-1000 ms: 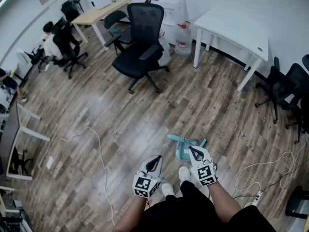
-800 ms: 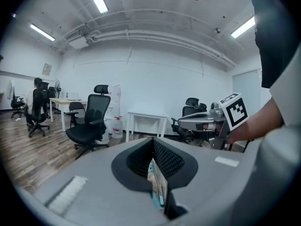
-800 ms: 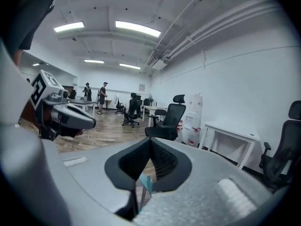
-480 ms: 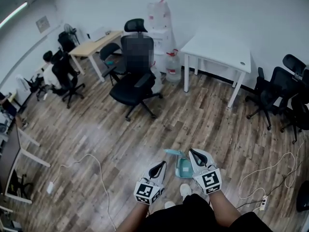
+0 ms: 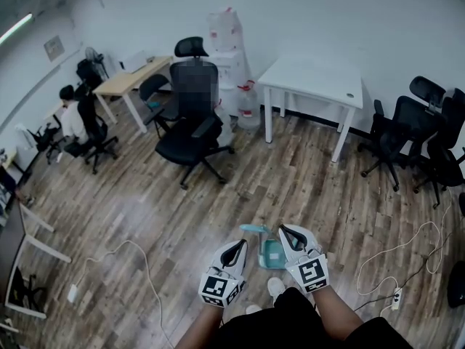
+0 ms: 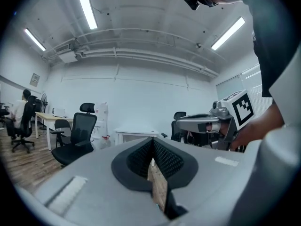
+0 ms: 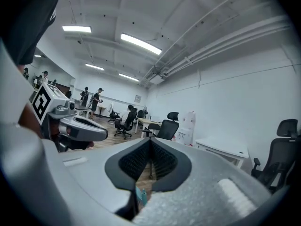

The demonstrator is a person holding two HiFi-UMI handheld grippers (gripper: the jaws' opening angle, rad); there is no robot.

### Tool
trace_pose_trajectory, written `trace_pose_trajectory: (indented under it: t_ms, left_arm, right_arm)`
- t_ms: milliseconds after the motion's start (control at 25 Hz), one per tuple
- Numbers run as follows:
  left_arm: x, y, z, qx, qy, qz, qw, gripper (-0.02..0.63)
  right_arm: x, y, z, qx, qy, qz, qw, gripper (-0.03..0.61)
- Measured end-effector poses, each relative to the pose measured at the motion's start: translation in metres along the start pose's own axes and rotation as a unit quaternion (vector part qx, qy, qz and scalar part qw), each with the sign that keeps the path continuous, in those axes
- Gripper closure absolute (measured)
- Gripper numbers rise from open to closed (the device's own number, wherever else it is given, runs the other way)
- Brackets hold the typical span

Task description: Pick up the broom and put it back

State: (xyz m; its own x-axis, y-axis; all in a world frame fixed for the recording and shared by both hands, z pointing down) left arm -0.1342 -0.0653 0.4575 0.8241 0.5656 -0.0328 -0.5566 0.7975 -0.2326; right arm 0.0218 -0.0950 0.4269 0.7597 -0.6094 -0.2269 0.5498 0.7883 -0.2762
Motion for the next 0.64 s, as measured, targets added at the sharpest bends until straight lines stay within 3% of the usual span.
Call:
trace_pose_trajectory:
  t_ms: [640]
  left_arm:
    - [0.007, 0.008, 0.003, 0.005, -0.007, 0.006, 0.9999, 0.595]
  right_arm:
    - [-0.014, 0.009, -0.009, 0.012, 0.026, -0.005, 1.0, 0.577]
Point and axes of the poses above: the fingertips, and each gripper's own axes: y backward along the fingers, x to its right, z out of its underside, the point moved 5 cm from there along y, backward along the fingers, and after that the axes turned 12 degrees about -x, right-handed, at the moved point
